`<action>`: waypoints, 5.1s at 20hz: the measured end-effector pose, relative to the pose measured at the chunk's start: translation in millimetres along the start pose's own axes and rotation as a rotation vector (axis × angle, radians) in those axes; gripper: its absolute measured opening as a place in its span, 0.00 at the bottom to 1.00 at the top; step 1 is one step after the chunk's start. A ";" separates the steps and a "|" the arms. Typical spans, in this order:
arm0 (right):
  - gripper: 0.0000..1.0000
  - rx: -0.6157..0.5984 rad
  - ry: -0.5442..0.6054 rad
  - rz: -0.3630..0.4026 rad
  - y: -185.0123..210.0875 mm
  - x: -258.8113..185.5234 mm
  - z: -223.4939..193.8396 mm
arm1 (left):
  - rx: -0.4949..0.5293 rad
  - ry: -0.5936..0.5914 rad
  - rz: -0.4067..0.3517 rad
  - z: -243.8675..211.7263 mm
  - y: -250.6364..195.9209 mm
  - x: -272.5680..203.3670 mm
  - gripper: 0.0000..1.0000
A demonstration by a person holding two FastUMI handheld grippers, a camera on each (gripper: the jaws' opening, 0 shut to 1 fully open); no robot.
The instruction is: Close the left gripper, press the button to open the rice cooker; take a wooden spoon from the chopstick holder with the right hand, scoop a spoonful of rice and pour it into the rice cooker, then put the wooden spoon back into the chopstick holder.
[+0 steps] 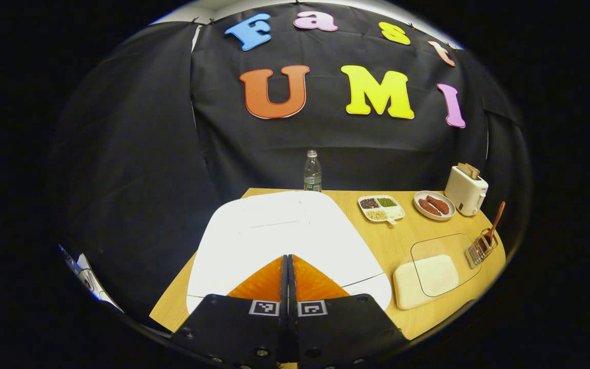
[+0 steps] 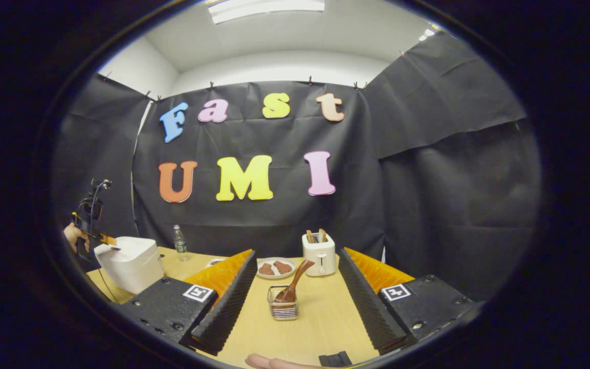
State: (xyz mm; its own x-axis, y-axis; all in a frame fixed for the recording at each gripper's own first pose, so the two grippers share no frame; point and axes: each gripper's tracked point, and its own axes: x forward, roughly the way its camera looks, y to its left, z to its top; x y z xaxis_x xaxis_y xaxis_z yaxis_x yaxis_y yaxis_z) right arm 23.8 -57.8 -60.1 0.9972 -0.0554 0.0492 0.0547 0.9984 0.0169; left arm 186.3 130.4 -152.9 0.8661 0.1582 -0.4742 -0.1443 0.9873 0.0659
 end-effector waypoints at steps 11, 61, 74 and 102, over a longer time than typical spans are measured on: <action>1.00 0.012 0.020 -0.012 -6.3 10.4 -10.4 | -0.035 0.075 0.026 -20.2 0.1 4.4 0.00; 0.68 0.381 0.528 0.228 29.7 265.5 -228.9 | -0.036 -0.381 -0.067 -51.4 -57.8 -226.2 0.96; 0.17 0.284 0.271 0.183 45.1 234.5 -124.3 | -0.028 -0.420 -0.046 -43.8 -42.2 -237.4 0.95; 0.11 0.033 0.265 0.349 270.5 185.9 -179.2 | -0.062 -0.416 -0.088 -56.8 -31.6 -250.3 0.95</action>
State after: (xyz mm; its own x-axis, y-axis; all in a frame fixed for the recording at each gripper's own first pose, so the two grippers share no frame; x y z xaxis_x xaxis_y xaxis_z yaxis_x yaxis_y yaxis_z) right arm 233.0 204.5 -225.3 0.9342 0.2953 -0.1999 -0.2856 0.9553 0.0768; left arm -53.1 59.0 -86.2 0.9938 0.0770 -0.0799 -0.0787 0.9967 -0.0179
